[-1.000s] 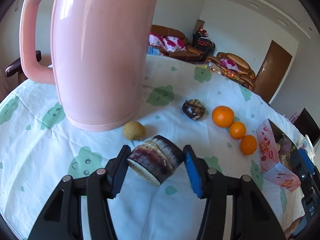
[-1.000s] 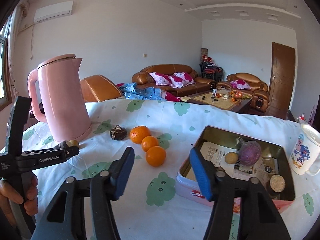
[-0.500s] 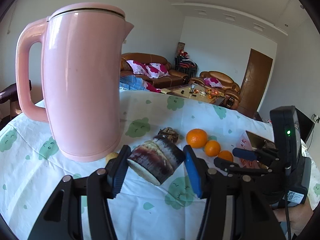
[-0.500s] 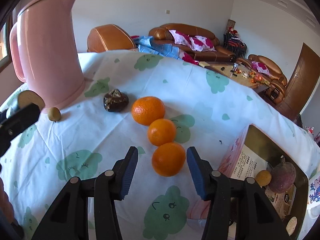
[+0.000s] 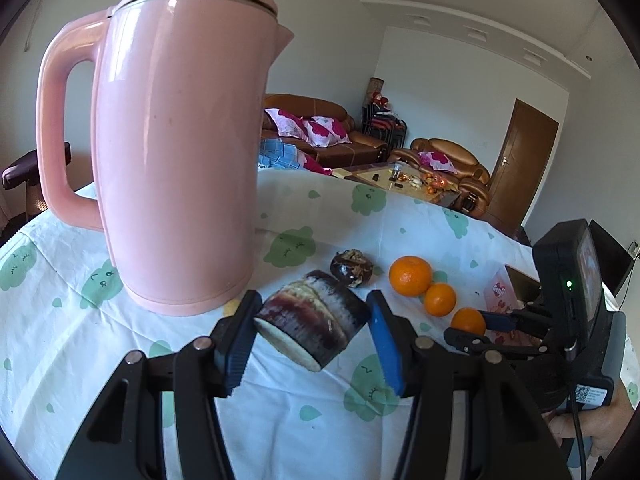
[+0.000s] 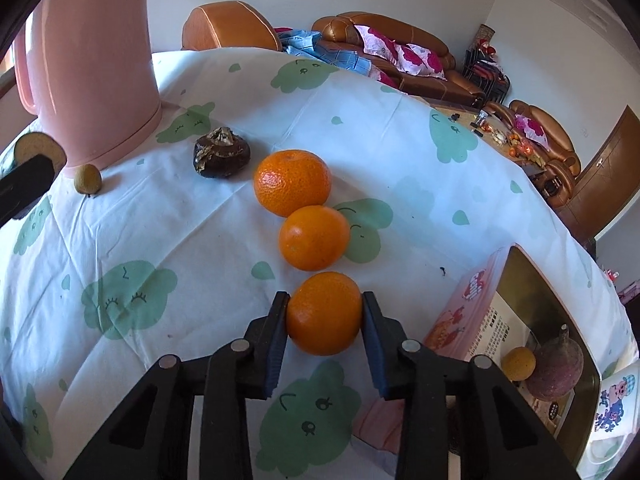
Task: Organize fruits
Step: 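Grasp an orange with the right tool while the left tool holds the eggplant piece, then carry the eggplant piece and the orange over the pink tin with both tools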
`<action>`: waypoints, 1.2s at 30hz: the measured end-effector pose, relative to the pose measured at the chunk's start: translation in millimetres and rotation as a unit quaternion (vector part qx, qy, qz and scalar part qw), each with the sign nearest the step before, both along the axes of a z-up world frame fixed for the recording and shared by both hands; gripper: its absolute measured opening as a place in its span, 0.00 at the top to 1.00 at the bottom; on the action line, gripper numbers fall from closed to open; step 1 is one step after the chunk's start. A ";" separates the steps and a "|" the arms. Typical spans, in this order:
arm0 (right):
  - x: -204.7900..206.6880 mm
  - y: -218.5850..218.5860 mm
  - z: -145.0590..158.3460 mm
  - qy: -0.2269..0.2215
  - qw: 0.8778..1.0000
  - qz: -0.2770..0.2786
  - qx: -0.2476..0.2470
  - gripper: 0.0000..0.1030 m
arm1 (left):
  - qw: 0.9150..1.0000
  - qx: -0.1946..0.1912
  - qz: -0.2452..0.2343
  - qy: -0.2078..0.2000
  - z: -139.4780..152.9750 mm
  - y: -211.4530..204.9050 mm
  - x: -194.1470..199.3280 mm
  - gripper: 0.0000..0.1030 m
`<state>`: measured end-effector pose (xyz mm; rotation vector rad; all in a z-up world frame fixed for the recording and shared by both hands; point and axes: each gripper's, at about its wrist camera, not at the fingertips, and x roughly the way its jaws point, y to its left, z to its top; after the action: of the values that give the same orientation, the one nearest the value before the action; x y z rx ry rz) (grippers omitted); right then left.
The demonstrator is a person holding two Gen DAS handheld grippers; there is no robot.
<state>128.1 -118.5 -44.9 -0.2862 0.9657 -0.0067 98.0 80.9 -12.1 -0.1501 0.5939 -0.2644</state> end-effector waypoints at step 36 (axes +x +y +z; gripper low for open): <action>-138.3 -45.8 55.2 -0.290 0.944 -0.084 0.134 0.65 | 0.994 0.036 -0.052 -0.093 13.0 -27.9 -38.2 0.46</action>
<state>-10.2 -164.3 10.3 0.0548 0.3927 -0.1092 59.8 53.0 1.0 -0.0233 0.4264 -0.3535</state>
